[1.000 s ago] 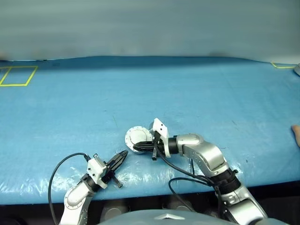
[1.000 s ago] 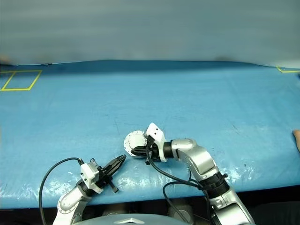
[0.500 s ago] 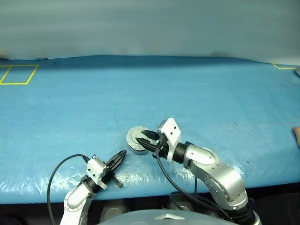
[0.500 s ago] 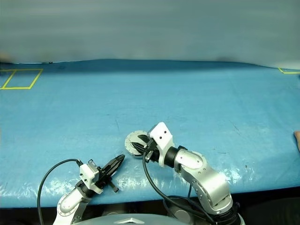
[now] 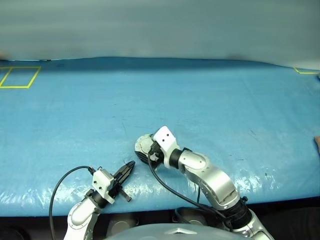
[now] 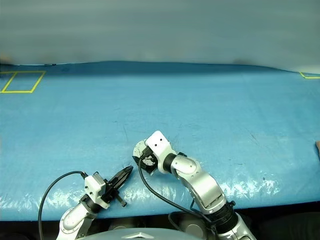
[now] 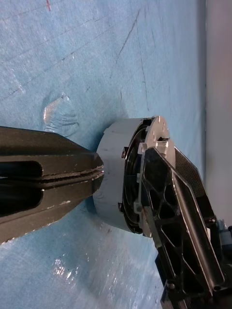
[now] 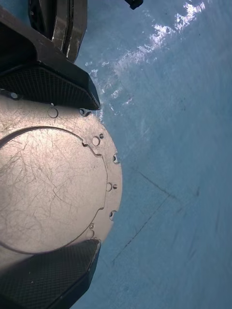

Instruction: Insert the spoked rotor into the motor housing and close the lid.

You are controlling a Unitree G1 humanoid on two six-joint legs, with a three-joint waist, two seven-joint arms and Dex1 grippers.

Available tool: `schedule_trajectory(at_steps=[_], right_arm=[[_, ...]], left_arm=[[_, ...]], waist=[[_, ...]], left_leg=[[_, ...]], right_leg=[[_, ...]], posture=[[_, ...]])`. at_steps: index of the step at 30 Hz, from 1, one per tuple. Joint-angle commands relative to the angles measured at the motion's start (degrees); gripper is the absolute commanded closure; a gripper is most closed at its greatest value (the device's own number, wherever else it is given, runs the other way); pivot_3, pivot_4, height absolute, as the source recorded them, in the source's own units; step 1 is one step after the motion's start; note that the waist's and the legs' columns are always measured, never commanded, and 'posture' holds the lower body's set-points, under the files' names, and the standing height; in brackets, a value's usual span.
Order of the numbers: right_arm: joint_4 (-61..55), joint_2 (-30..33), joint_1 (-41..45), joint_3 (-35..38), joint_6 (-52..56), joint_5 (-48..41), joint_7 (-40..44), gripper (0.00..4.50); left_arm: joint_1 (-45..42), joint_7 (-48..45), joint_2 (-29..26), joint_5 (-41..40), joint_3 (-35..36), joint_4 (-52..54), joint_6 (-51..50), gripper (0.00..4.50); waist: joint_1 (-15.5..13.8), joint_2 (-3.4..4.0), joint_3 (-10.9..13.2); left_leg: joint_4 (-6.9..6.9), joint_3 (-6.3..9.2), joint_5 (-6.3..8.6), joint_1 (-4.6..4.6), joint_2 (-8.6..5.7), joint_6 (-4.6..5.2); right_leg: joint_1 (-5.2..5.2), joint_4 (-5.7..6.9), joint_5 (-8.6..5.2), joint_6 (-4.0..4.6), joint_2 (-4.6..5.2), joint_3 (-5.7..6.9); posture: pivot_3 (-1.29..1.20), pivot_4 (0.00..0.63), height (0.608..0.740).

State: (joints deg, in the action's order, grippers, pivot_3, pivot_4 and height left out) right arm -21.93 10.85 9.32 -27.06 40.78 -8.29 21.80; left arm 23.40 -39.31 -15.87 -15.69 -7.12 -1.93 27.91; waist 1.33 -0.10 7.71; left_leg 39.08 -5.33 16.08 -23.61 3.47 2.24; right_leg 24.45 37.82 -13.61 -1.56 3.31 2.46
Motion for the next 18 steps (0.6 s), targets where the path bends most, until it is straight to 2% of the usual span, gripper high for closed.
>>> schedule_trajectory(at_steps=[1, 4, 6, 7, 18], right_arm=[[0.5, -0.2, -0.4, 0.3, -2.4, 0.4, 0.1, 0.03], [1.0, 0.3, -1.5, 0.4, -3.5, 0.6, 0.5, 0.68], [1.1, 0.8, -2.1, 0.1, -4.2, 1.0, 1.0, 1.32], [0.8, 1.0, -2.5, 0.1, -4.2, 0.9, 1.2, 1.44], [1.9, 2.9, -3.5, -0.5, -5.7, 1.9, 2.9, 1.44]], left_arm=[[-0.2, -0.3, -0.1, -0.2, 0.7, -0.8, 0.7, 4.5], [-0.4, -0.4, 0.0, -0.2, 0.8, -1.4, 0.9, 4.5], [-0.6, -0.6, 0.0, -0.2, 0.8, -1.7, 0.9, 4.5], [-0.7, -0.7, 0.0, -0.3, 0.8, -1.8, 0.9, 4.5], [-3.2, -4.0, -0.3, -1.6, 1.9, -9.1, 4.6, 4.5]], waist=[[0.0, 0.0, 0.0], [0.0, 0.0, 0.0], [0.0, 0.0, 0.0], [-0.1, 0.0, 0.0], [-0.3, 0.11, -0.2]], left_leg=[[0.0, 0.0, 0.0, 0.0, 0.0, 0.0], [0.01, 0.01, 0.0, 0.07, 0.01, 0.0], [0.02, 0.01, 0.0, 0.09, 0.01, 0.0], [0.03, 0.01, 0.0, 0.1, 0.0, 0.0], [0.03, 0.02, -0.01, 0.29, 0.03, 0.0]], right_leg=[[0.0, 0.0, 0.0, 0.0, 0.0, 0.0], [0.04, 0.0, -0.01, 0.0, 0.0, 0.02], [0.06, 0.0, -0.02, 0.01, 0.0, 0.02], [0.07, 0.0, -0.02, 0.01, 0.01, 0.02], [-0.05, 0.02, -0.03, 0.02, -0.01, 0.05]], posture=[[0.0, 0.15, 0.74], [0.0, 0.15, 0.74], [0.0, 0.15, 0.74], [0.0, 0.15, 0.74], [0.0, 0.15, 0.74]])
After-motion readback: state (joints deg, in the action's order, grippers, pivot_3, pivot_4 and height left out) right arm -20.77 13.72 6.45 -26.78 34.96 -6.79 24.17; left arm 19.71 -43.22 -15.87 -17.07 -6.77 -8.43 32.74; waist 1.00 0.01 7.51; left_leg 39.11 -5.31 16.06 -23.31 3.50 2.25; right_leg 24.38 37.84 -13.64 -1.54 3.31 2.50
